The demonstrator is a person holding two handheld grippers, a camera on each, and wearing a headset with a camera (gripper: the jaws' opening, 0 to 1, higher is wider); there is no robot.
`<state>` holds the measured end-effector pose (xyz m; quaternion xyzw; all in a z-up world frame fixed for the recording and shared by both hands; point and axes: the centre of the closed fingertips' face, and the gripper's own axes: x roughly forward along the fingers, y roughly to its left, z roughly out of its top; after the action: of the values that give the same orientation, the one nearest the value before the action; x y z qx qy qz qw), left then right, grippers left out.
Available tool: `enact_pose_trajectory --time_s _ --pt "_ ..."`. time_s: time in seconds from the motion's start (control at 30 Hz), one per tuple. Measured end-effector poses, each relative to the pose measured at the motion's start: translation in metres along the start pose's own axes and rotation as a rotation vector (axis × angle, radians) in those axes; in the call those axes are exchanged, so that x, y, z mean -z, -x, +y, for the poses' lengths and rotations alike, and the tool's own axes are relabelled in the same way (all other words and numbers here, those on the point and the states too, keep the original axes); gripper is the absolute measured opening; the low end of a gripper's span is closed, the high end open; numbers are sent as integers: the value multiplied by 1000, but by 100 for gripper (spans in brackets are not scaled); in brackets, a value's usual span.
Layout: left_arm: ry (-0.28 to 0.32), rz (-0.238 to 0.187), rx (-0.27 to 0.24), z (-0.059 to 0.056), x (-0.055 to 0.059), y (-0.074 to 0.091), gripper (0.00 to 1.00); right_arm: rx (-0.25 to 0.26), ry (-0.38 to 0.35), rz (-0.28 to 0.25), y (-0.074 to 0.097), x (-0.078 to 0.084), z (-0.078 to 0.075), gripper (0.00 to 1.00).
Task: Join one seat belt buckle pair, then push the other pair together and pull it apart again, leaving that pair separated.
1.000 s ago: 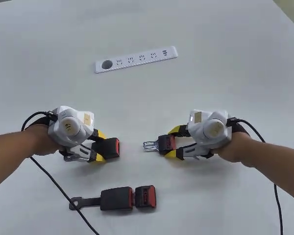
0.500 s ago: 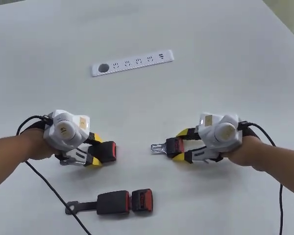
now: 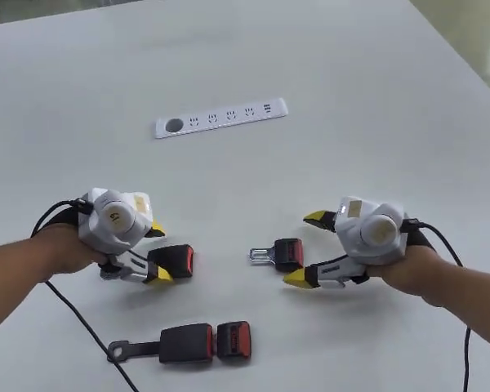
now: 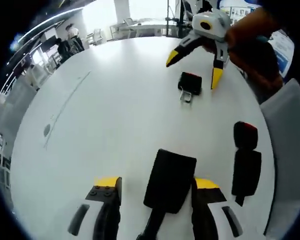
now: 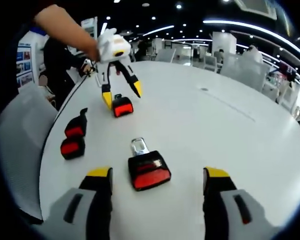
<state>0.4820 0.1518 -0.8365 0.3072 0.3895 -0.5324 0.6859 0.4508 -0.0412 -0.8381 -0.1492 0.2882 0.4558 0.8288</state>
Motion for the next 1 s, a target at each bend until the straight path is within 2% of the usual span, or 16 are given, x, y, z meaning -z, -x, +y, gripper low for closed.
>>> enact_pose_trajectory --time_s 0.03,0.07,0.13,0.17,0.23,0.3,0.33,0.4,0.47,0.57,0.7,0.73,0.8,0.83,0.87,1.0 --pt "39 -15 -35 3 -3 4 62 34 -21 -19 3 -3 -3 77" --pt "51 -28 -66 6 -6 7 68 55 -39 -25 4 -5 -5 80" --pt "60 -104 -119 8 -18 16 76 90 -68 -57 6 -11 -7 90" --pt "72 -134 -152 9 -22 21 79 107 -69 -56 8 -12 -5 94" --pt "143 -151 -197 10 -23 29 83 130 -68 -58 11 -14 -3 94" --pt "199 -192 -227 10 -27 36 88 181 -79 -72 13 -17 -5 95" --pt "235 -226 -248 9 -31 42 89 199 -102 -97 15 -21 -3 95" --pt "281 -257 -278 7 -34 51 92 223 -108 -117 19 -26 2 98" --pt "292 -286 -289 2 -37 57 96 238 -105 -124 22 -29 9 100" --pt "318 -306 -317 -5 -36 67 98 263 -109 -142 28 -32 16 100" --pt "362 -367 -360 -10 -33 79 99 289 -131 -166 39 -34 29 100" --pt "371 -377 -366 -15 -33 83 100 296 -130 -174 41 -34 32 100" --pt "365 -396 -410 -21 -30 93 99 300 -141 -178 46 -35 39 100" --pt "386 -428 -421 -24 -30 97 100 308 -136 -183 50 -35 43 100" --pt "405 -442 -418 -28 -29 99 100 312 -133 -186 52 -35 45 100" --pt "415 -442 -423 -44 -14 103 100 329 -144 -200 64 -33 58 100"
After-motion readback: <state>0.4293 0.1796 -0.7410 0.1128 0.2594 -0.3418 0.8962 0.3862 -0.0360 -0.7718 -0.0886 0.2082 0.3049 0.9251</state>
